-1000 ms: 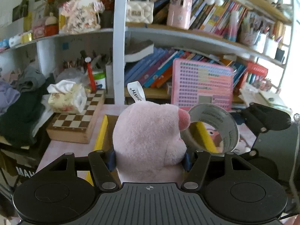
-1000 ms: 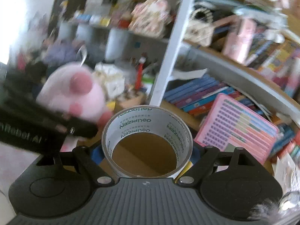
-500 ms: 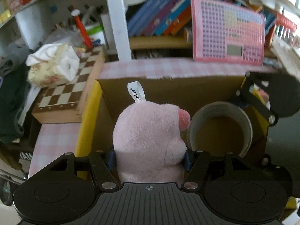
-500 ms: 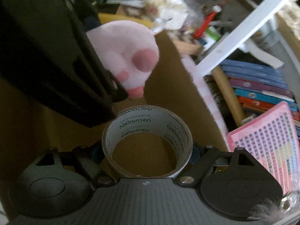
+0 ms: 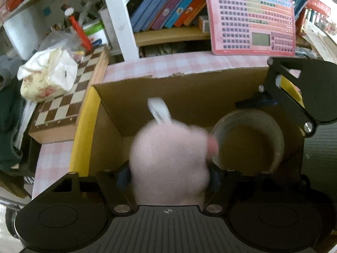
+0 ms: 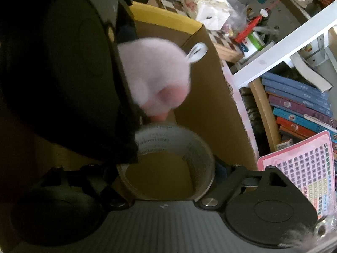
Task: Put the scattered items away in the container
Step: 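Lower the pig and tape roll into the box and open both tools, then lift both tools out of the box and pull back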
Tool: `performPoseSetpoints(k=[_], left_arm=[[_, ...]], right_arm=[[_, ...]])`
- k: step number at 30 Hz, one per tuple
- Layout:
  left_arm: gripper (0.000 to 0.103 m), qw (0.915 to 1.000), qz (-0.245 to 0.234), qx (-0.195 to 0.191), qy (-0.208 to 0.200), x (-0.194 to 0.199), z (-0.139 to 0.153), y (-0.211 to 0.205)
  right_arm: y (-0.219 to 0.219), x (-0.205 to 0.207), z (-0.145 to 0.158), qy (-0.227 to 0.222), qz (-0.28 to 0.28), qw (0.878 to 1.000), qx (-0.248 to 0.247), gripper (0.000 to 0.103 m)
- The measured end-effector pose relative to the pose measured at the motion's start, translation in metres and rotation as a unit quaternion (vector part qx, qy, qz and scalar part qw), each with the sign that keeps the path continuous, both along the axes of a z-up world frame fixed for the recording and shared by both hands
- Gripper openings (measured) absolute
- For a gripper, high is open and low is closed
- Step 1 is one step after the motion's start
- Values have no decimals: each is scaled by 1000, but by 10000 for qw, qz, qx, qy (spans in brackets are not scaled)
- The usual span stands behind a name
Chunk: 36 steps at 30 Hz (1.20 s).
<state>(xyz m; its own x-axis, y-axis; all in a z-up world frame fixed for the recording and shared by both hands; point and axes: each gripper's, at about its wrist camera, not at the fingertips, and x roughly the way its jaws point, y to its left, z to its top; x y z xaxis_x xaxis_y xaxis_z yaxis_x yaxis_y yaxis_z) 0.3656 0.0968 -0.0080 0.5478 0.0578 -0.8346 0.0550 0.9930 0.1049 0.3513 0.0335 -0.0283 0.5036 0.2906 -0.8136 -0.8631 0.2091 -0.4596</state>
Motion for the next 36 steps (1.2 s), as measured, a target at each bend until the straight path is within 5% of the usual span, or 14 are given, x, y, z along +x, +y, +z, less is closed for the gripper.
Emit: performPoseSetpoints(k=[19, 27, 36], left_arm=[[93, 9897, -143, -75, -1425, -57, 51, 8], [96, 9789, -57, -403, -2000, -111, 71, 21], [96, 9744, 326, -771, -2084, -187, 76, 34]], right_arm=[[-29, -20, 60, -627, -766, 9870, 1265, 101], [-49, -52, 87, -896, -1437, 9674, 1885, 101], [-73, -123, 103, -691, -2157, 9390, 2588, 101]])
